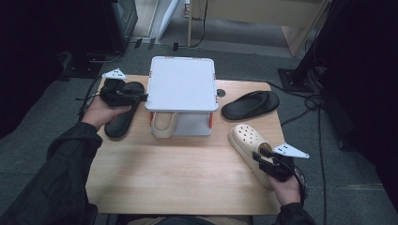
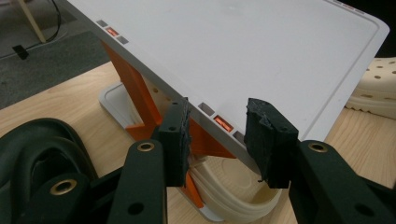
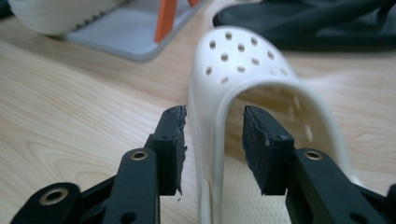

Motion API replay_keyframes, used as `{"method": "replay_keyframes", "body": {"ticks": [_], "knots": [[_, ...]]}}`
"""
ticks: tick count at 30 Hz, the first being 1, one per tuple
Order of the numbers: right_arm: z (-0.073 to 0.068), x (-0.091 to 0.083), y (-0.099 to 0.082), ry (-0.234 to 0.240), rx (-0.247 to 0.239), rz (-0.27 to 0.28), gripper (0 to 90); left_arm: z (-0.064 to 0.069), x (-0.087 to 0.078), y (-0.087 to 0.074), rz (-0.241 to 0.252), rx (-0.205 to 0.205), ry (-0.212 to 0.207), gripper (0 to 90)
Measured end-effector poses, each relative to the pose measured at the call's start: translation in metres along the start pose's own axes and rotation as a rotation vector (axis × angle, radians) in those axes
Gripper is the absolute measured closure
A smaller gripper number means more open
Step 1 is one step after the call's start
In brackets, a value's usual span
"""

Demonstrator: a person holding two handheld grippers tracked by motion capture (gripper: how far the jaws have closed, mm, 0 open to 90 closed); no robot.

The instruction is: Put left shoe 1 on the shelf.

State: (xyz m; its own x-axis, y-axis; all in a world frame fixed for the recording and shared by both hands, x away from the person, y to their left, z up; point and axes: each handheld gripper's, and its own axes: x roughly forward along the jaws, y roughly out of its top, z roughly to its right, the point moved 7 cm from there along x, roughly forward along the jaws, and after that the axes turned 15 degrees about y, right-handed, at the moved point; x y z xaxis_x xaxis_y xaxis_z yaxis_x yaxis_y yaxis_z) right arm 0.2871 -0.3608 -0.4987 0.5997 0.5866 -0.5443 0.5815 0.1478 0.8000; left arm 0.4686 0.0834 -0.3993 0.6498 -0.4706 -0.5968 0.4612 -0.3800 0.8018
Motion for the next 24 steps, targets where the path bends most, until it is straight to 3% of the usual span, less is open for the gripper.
{"method": "replay_keyframes", "body": {"ticks": [5,7,8,15,18,24], "knots": [[0.006,0.011,-0.011,0.010,0.019,-0.062,73.1,0.002,0.001,-0.002,0.019,-0.007,0.000,63.6],[0.005,0.012,-0.013,0.011,-0.003,-0.080,80.6,0.003,0.001,-0.002,0.011,-0.016,-0.013,64.6],[0.004,0.012,-0.013,0.012,-0.013,-0.086,81.6,0.003,0.001,-0.002,0.011,-0.016,-0.013,65.0],[0.000,0.013,-0.011,0.024,0.041,-0.096,85.5,0.008,0.001,-0.002,0.003,-0.019,-0.044,65.6],[-0.009,0.017,-0.006,0.040,0.045,-0.085,85.5,0.012,0.001,-0.002,0.003,-0.001,-0.049,65.0],[-0.034,0.029,0.008,0.090,0.042,-0.064,85.6,0.010,0.001,-0.002,0.000,-0.004,-0.041,63.4]]}}
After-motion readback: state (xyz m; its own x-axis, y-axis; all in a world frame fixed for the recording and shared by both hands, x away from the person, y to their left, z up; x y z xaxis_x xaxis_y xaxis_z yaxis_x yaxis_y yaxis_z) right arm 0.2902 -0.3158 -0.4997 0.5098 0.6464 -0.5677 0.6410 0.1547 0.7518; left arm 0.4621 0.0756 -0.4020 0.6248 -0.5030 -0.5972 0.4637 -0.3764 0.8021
